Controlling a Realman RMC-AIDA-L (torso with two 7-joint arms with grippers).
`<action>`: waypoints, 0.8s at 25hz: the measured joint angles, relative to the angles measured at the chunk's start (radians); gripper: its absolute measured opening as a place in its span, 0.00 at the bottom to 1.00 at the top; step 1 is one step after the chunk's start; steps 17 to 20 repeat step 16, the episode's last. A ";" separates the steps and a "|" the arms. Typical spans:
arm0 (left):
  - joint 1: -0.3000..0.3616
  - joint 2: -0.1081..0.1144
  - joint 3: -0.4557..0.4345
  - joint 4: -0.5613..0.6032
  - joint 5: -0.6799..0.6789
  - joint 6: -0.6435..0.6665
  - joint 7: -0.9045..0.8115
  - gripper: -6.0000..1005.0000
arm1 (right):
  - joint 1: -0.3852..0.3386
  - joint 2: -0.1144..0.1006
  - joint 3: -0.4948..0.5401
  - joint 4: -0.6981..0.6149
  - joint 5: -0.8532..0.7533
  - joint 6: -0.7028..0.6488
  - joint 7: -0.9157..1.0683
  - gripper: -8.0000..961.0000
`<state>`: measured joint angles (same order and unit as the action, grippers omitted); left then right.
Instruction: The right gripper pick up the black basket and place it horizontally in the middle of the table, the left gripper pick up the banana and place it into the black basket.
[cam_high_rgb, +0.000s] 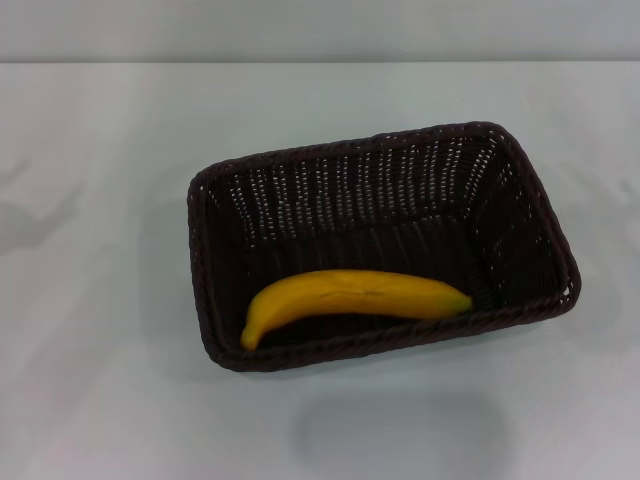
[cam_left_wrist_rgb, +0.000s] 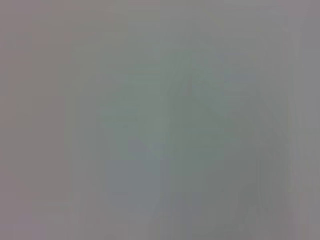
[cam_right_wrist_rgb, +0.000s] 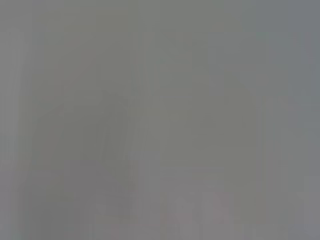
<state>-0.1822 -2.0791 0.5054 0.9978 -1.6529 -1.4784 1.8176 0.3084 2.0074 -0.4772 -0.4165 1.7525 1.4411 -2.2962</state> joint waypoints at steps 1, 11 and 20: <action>0.006 0.000 -0.004 -0.031 -0.027 0.010 0.019 0.89 | 0.000 0.000 0.000 0.024 0.037 0.001 -0.034 0.57; 0.007 0.001 -0.131 -0.450 -0.292 0.025 0.315 0.89 | 0.012 0.001 0.000 0.166 0.299 -0.041 -0.259 0.91; 0.002 0.000 -0.132 -0.544 -0.362 -0.001 0.402 0.89 | 0.015 0.001 0.003 0.185 0.326 -0.059 -0.285 0.91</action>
